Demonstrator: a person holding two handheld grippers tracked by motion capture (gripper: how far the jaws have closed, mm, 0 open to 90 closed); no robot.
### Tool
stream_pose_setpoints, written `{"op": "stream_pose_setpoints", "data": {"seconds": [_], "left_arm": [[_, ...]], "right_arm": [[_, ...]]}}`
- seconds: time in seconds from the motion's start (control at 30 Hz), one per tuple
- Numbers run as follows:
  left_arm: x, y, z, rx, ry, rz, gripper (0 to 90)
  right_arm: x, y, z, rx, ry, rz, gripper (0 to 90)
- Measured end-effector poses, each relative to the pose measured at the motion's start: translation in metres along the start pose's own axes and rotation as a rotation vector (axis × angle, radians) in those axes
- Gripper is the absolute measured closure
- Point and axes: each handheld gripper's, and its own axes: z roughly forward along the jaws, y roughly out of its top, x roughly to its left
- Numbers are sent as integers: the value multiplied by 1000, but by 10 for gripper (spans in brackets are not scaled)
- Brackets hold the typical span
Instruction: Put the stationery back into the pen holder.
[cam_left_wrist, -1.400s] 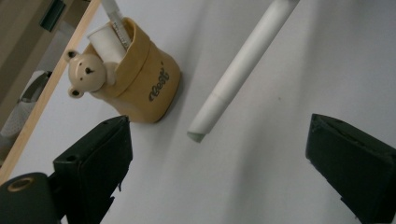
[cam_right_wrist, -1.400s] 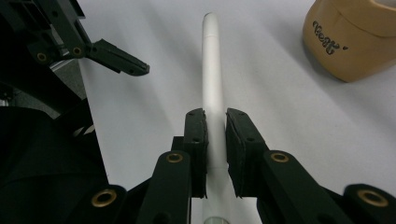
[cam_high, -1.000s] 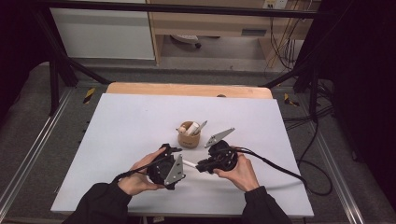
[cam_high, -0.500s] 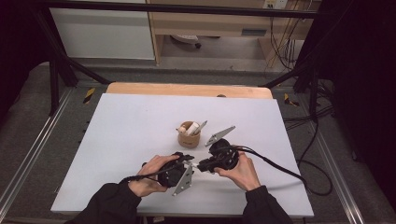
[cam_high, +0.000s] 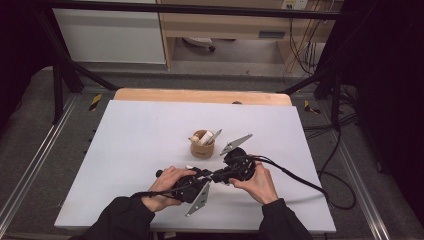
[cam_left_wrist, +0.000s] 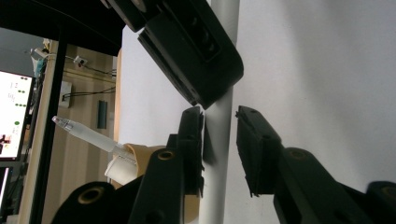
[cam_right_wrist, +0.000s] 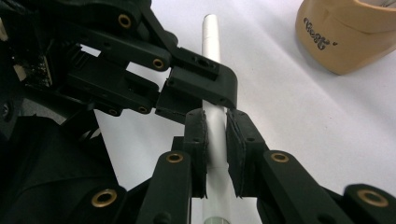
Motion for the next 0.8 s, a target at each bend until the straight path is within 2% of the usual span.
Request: {"op": "stream_pose_setpoints", "data": {"seconds": [0.2, 0.53, 0.63, 0.73, 0.8], "left_arm": [[0, 0, 0, -2, 5, 18, 772], [1, 1, -2, 9, -4, 50, 779], [1, 0, -2, 7, -9, 36, 779], [0, -4, -2, 22, -19, 26, 778], [0, -7, -2, 38, -23, 19, 778]], "right_arm": [[0, 0, 1, -1, -2, 3, 791], [0, -1, 1, -3, 7, -3, 788], [1, -2, 1, -21, 7, -4, 782], [-1, -5, -4, -44, 0, 1, 721], [-3, -9, -9, -62, 0, 21, 687]]}}
